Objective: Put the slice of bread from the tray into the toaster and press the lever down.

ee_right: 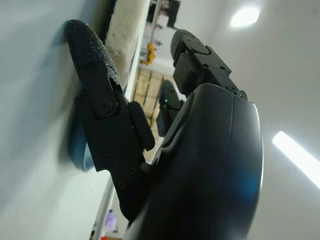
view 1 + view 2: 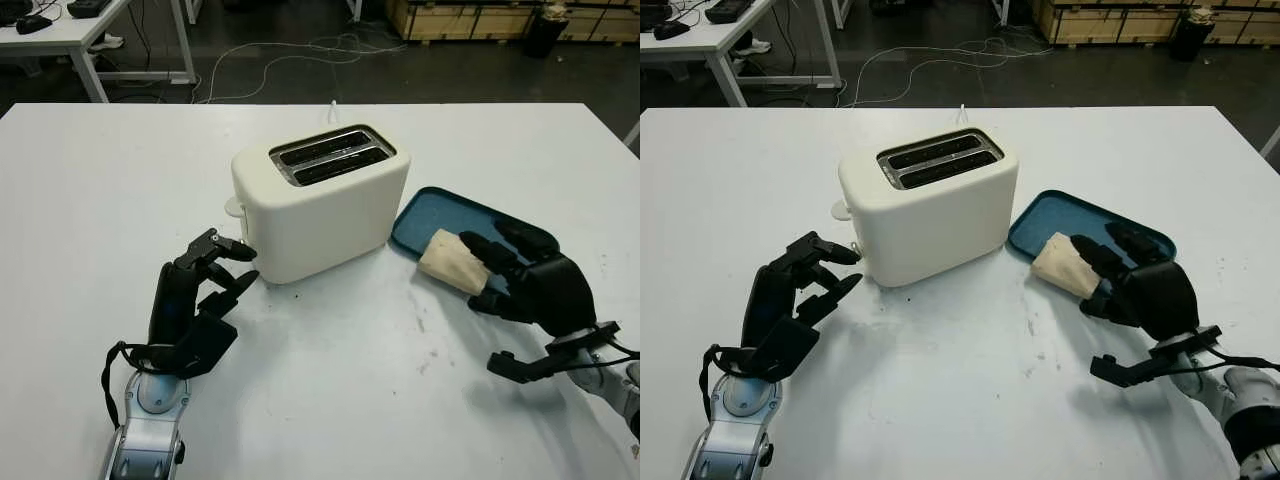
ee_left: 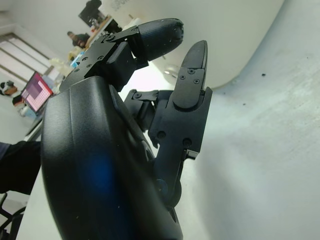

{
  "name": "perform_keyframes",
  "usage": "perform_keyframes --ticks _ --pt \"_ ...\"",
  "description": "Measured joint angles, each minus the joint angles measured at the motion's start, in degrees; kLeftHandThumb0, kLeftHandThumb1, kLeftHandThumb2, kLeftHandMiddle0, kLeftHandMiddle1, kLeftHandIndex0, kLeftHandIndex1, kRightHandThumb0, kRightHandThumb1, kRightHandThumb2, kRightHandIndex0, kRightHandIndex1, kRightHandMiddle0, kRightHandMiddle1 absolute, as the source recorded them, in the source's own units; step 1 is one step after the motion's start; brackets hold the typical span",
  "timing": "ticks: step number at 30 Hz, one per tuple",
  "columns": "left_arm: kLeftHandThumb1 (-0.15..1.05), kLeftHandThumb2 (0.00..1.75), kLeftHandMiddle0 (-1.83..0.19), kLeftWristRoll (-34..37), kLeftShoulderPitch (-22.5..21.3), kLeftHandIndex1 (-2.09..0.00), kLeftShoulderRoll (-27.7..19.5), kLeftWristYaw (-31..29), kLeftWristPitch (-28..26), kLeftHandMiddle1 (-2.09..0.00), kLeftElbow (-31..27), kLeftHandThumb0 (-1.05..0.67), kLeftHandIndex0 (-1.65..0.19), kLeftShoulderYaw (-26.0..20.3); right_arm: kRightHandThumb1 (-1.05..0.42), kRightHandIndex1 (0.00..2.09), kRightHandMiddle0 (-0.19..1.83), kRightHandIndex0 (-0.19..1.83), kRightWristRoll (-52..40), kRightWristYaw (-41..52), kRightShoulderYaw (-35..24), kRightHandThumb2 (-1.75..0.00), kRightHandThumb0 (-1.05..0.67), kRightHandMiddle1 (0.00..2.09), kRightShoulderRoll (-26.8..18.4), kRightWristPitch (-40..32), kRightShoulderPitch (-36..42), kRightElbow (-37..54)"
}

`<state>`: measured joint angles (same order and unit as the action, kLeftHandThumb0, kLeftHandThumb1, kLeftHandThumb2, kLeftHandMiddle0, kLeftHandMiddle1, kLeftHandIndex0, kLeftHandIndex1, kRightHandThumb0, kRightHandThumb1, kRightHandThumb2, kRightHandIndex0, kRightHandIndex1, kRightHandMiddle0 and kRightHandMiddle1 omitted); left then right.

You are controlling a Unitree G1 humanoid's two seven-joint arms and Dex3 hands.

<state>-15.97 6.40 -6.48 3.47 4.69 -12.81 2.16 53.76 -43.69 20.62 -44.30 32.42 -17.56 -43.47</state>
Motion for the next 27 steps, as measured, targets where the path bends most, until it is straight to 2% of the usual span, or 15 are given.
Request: perform_keyframes --ticks 21,27 --pt "0.92 0.13 -0.62 -0.56 0.0 -1.23 -0.31 0.26 0.05 -1.59 -0.06 -0.31 -0.56 -0.18 -0.78 0.01 0.47 0.42 0.43 -1.04 6.51 0.0 -0.61 0.0 0.59 -0.02 -5.08 -4.63" --pt "0.92 0.13 -0.62 -0.57 0.0 -1.23 -0.31 0.26 0.04 -1.58 -0.07 -0.32 -0.55 -0.17 -0.82 0.02 0.48 0.45 0.44 -1.36 7.08 -0.01 -0.57 0.01 0.73 -1.73 -5.33 -4.62"
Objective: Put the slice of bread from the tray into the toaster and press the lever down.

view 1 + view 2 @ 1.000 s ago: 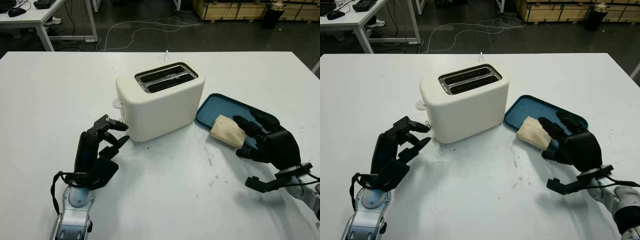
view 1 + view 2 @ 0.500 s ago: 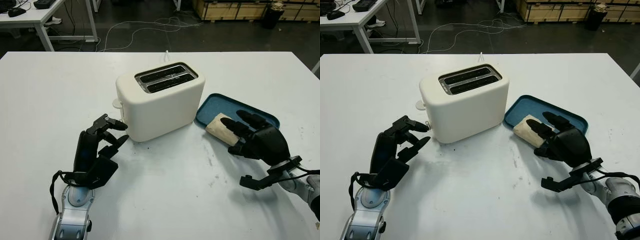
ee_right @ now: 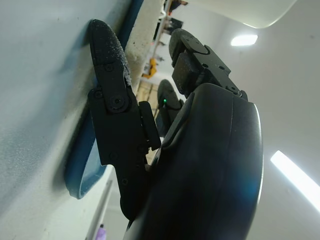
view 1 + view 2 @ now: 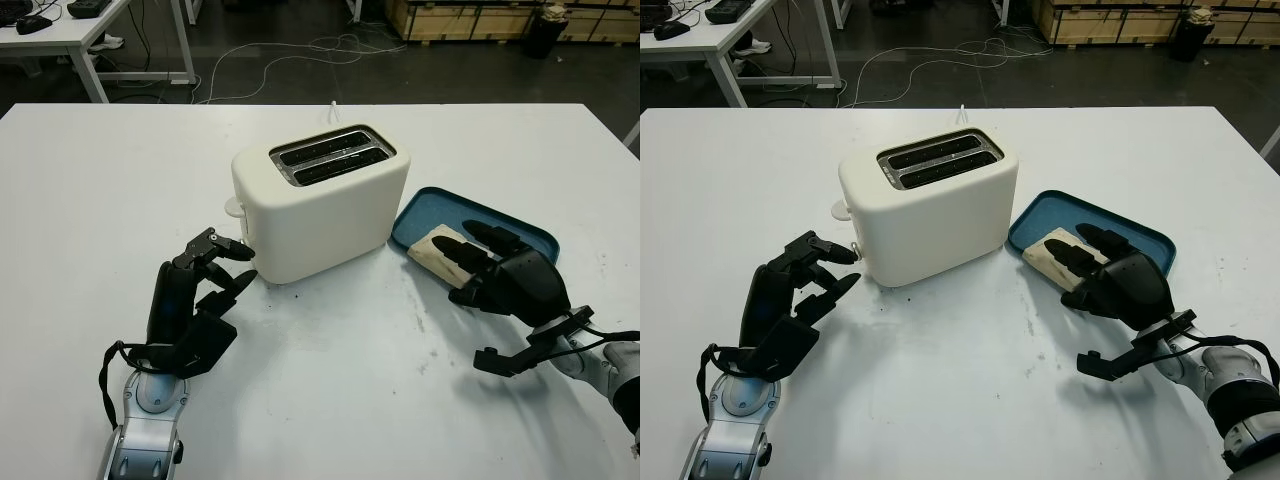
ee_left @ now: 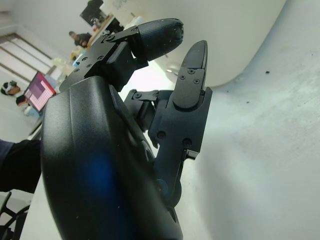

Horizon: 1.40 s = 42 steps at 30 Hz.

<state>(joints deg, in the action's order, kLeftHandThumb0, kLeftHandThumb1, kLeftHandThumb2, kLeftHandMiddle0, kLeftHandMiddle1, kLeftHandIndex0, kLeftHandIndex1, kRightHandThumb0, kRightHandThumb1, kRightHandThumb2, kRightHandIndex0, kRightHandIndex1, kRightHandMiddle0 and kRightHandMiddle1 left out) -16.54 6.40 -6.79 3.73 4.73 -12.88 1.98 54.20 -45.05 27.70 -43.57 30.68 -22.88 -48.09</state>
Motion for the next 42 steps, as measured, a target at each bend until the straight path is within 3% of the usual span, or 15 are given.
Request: perform_keyframes --ticks 6,8,10,11,12,14,16,24,26,30,36,42 --pt "0.92 0.13 -0.61 -0.06 0.03 -1.22 0.01 -0.01 0.0 -1.59 -0.15 -0.31 -0.55 0.04 -0.87 0.13 0.62 0.69 1.09 -4.96 0.71 -0.02 -0.48 0.05 1.19 -3.84 0.67 0.0" --pt "0.92 0.13 -0.61 0.02 0.03 -1.23 0.01 -0.04 0.0 -1.6 -0.4 -0.31 -0.55 0.04 -0.87 0.27 0.75 0.82 2.36 -7.03 1.17 -0.01 -0.46 0.08 1.31 -4.98 0.73 -0.01" --pt "0.92 0.13 -0.61 0.16 0.05 -1.23 0.01 -0.06 0.0 -1.6 -0.75 -0.31 -0.55 0.04 -0.89 0.78 0.88 0.71 3.6 -8.61 1.77 0.0 -0.47 0.06 1.34 -6.58 0.72 0.07" --pt "0.92 0.13 -0.61 0.25 0.07 -1.23 0.01 -0.06 0.0 -1.6 -0.86 -0.3 -0.55 0.03 -0.91 1.17 0.98 0.65 4.09 -8.71 1.94 0.0 -0.48 0.1 1.35 -7.84 0.73 0.4" --pt "0.92 0.13 -0.61 0.37 0.1 -1.23 0.02 -0.07 0.0 -1.6 -0.88 -0.3 -0.55 0.03 -0.91 1.42 0.96 0.61 4.49 -8.71 1.97 0.0 -0.48 0.29 1.34 -8.88 0.73 0.91" --pt "0.92 0.12 -0.61 0.62 0.15 -1.23 0.06 -0.09 0.0 -1.61 -0.91 -0.3 -0.55 0.03 -0.92 1.68 0.74 0.67 5.02 -9.05 2.09 -0.05 -0.51 0.97 1.34 -10.97 0.71 1.87" --pt "0.92 0.12 -0.61 0.64 0.21 -1.23 0.06 -0.09 0.0 -1.61 -0.92 -0.31 -0.56 0.04 -0.92 1.73 0.63 0.7 5.37 -9.55 2.28 -0.1 -0.52 1.22 1.34 -12.78 0.72 2.82" --pt "0.92 0.12 -0.62 0.74 0.28 -1.22 0.05 -0.36 0.01 -1.6 -0.98 -0.32 -0.55 0.06 -0.92 1.75 0.62 0.71 5.92 -11.64 3.09 -0.1 -0.53 1.33 1.33 -13.93 0.71 3.65" --pt "0.92 0.11 -0.63 0.71 0.28 -1.22 0.02 -0.4 0.01 -1.59 -0.98 -0.31 -0.55 0.09 -0.92 1.75 0.56 0.72 5.92 -12.37 3.23 -0.13 -0.53 1.51 1.33 -13.92 0.68 3.5" --pt "0.92 0.11 -0.63 0.77 0.28 -1.22 -0.01 -0.59 0.35 -1.6 -0.96 -0.31 -0.56 0.21 -0.92 1.75 0.52 0.73 6.63 -16.57 4.25 -0.13 -0.53 1.64 1.34 -13.53 -0.15 1.93" --pt "0.92 0.1 -0.62 0.88 0.33 -1.21 0.01 -0.97 0.59 -1.59 -0.93 -0.31 -0.56 0.42 -0.92 1.75 0.49 0.7 7.69 -22.76 5.14 -0.22 -0.53 1.66 1.24 -11.51 -2.81 -0.56" --pt "0.92 0.11 -0.62 0.88 0.4 -1.21 0.05 -0.99 0.6 -1.6 -0.92 -0.32 -0.56 0.44 -0.92 1.75 0.49 0.71 3.67 -22.08 -0.29 -0.23 -0.56 1.69 -0.2 -6.71 -4.92 3.82"
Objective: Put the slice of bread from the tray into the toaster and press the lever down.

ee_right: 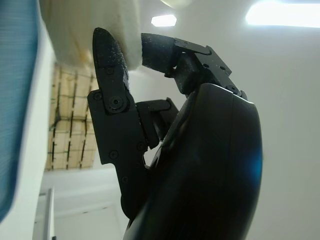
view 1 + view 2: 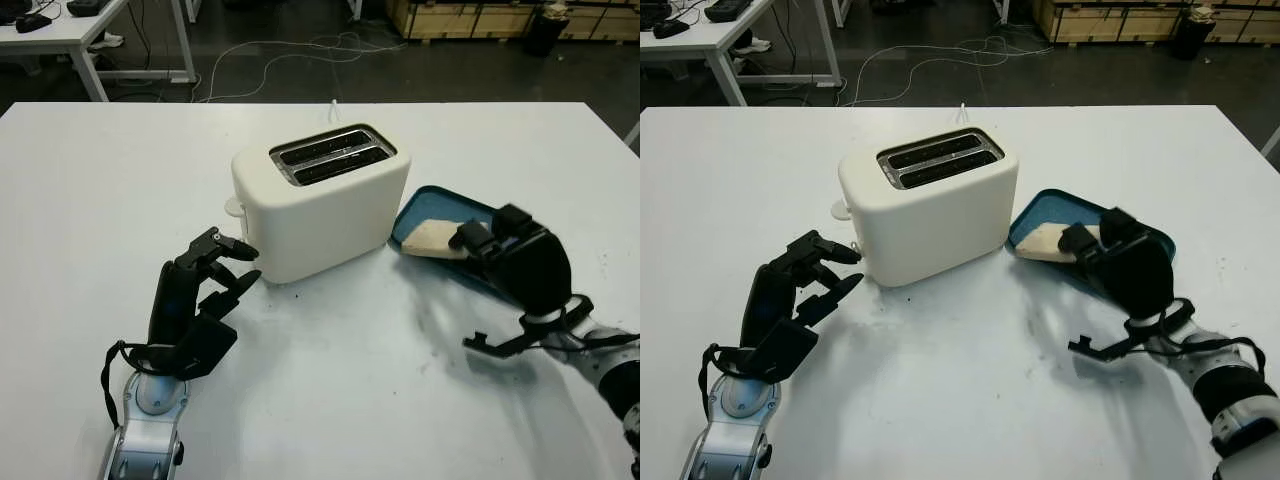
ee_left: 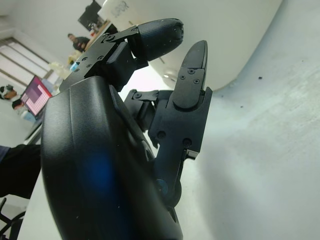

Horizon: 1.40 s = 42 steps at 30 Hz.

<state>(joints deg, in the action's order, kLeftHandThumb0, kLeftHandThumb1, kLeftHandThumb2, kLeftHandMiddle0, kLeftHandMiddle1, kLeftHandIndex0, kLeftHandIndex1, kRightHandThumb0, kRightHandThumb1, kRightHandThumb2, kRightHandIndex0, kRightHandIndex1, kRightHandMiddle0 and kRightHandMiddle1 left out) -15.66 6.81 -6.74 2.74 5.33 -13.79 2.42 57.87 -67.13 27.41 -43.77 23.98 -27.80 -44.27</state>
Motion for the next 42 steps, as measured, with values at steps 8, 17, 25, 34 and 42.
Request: perform_keyframes --ticks 8,17,25,34,42 --pt "0.92 0.11 -0.6 0.0 0.02 -1.2 0.01 0.01 0.0 -1.6 0.0 -0.31 -0.54 -0.01 -0.92 1.75 0.51 0.74 -2.79 3.7 -4.34 -0.2 -0.53 1.73 -1.17 5.27 -2.65 2.02" --pt "0.92 0.12 -0.59 -0.07 0.04 -1.18 0.0 0.03 0.0 -1.6 0.0 -0.31 -0.54 -0.01 -0.92 1.75 0.6 0.75 -8.58 19.48 -9.72 -0.2 -0.51 1.63 -4.41 10.43 -5.44 3.49" --pt "0.92 0.12 -0.6 -0.11 0.16 -1.18 0.16 0.08 -0.06 -1.6 -0.05 -0.3 -0.53 -0.03 -0.92 1.75 0.61 0.84 -21.61 48.81 -13.88 -0.24 -0.57 1.73 -8.57 17.44 -17.41 -0.15" --pt "0.92 0.12 -0.58 -0.05 0.42 -1.19 0.17 0.1 -0.03 -1.61 -0.07 -0.31 -0.53 -0.19 -0.92 1.75 0.72 0.84 -36.28 78.01 -17.91 -0.1 -0.48 1.62 -6.11 15.83 -31.61 -5.59" --pt "0.92 0.12 -0.61 -0.15 0.44 -1.16 0.17 0.09 -0.24 -1.59 -0.47 -0.3 -0.54 -0.35 -0.92 1.75 0.75 0.94 -43.53 94.3 -19.21 -0.04 -0.48 1.72 1.23 13.7 -42.3 -9.04"
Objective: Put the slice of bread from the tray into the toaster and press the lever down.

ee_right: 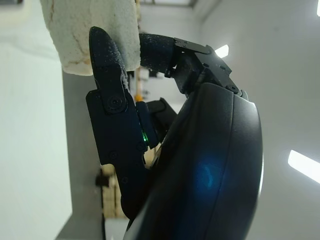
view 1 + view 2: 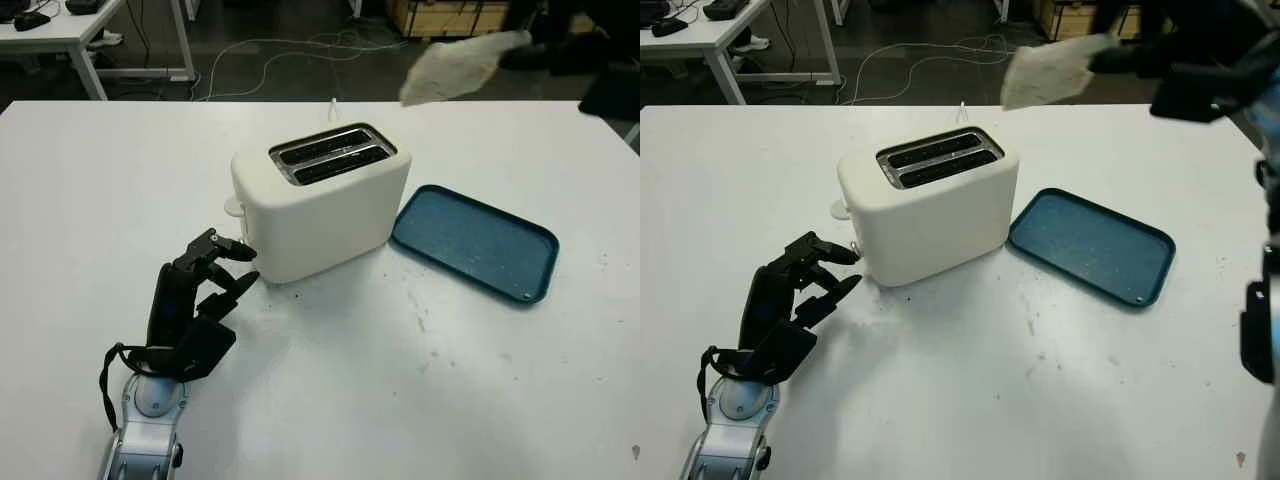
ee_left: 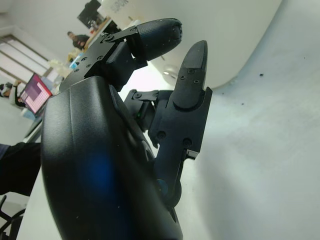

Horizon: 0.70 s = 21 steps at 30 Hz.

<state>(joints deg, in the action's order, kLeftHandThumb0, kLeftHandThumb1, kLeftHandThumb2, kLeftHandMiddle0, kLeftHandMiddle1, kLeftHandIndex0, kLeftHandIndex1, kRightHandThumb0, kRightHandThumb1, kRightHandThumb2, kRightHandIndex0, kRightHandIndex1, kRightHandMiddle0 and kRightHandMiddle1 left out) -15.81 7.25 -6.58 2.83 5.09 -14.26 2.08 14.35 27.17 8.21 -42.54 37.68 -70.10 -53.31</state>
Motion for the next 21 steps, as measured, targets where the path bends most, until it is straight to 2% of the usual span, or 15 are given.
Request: perform_keyframes --ticks 5,12,21 --pt "0.92 0.11 -0.62 -0.15 -0.08 -1.13 0.0 0.02 -0.05 -1.57 -0.02 -0.3 -0.55 -0.01 -0.92 1.74 0.85 1.0 -0.22 4.28 0.4 -0.08 -0.53 1.66 3.63 -0.69 -4.16 -2.27" --pt "0.92 0.11 -0.62 -0.25 -0.16 -1.1 -0.01 0.03 -0.07 -1.56 -0.03 -0.29 -0.56 -0.02 -0.92 1.75 0.88 1.09 0.14 8.72 2.35 -0.08 -0.52 1.74 7.97 -2.19 -6.0 -7.36" --pt "0.92 0.11 -0.61 -0.2 -0.21 -1.08 0.08 -0.05 -0.45 -1.57 -0.2 -0.3 -0.56 0.09 -0.92 1.74 0.93 1.1 2.61 8.45 4.37 -0.09 -0.52 1.72 9.99 -2.72 -5.7 -6.43"
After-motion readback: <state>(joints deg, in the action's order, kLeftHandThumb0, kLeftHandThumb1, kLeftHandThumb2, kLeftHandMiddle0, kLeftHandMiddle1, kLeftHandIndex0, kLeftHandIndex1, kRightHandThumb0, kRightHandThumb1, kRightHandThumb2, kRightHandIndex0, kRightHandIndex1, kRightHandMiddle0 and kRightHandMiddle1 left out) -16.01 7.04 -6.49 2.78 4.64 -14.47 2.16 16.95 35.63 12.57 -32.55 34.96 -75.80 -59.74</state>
